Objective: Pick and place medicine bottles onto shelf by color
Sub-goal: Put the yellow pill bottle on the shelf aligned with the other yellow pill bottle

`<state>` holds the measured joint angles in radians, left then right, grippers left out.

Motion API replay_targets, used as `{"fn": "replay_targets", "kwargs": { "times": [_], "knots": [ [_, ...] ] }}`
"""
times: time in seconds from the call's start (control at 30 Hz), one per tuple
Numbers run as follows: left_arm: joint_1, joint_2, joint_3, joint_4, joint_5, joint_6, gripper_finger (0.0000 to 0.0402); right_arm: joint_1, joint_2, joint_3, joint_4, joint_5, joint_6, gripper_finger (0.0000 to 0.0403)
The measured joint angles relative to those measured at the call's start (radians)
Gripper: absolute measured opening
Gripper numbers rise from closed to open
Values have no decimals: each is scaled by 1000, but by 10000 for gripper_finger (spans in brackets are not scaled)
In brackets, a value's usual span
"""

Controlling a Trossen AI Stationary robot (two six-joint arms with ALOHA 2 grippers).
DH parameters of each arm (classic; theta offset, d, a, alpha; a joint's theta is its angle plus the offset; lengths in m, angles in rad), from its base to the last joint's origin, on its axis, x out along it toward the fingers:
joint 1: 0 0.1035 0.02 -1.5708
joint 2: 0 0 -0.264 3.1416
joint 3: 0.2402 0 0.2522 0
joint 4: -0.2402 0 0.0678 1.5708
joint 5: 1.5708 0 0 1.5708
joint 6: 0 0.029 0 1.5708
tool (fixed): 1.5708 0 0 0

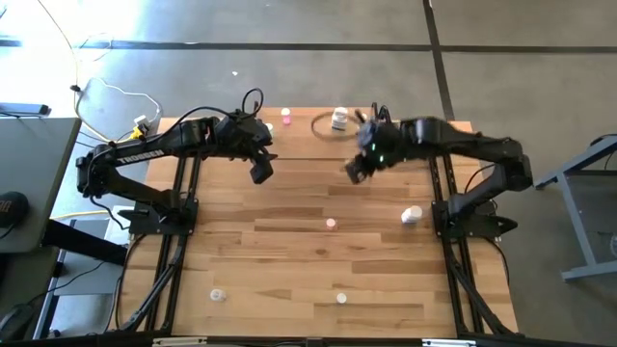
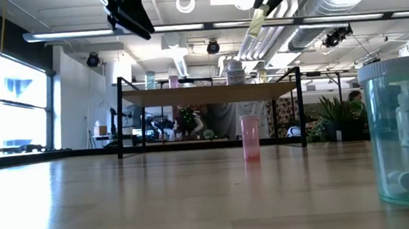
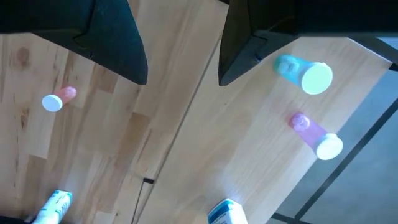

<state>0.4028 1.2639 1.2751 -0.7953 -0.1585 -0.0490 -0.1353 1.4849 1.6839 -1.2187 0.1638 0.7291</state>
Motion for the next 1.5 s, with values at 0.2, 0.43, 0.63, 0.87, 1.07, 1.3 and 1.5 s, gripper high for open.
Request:
{"fn": "replay_targets", "kwargs": {
  "times": [0.2,0.43,0.63,0.87,1.07,1.3,1.5],
  "knots": [
    [12,0,0,0,-2,0,186,-182,0,55,-5,-33,-197,101],
    [24,0,0,0,-2,-3,186,-357,9,56,2,-154,-384,101],
    [23,0,0,0,-2,-3,186,-422,13,56,1,-195,-497,101],
    [23,0,0,0,-2,-48,186,-420,60,57,14,-295,-567,101],
    [23,0,0,0,-1,-52,186,-379,138,57,-10,-298,-612,101],
    [24,0,0,0,-2,-52,186,-358,186,57,-85,-269,-667,101],
    [24,0,0,0,-2,-52,186,-362,213,57,-100,-215,-707,101]
  ]
}}
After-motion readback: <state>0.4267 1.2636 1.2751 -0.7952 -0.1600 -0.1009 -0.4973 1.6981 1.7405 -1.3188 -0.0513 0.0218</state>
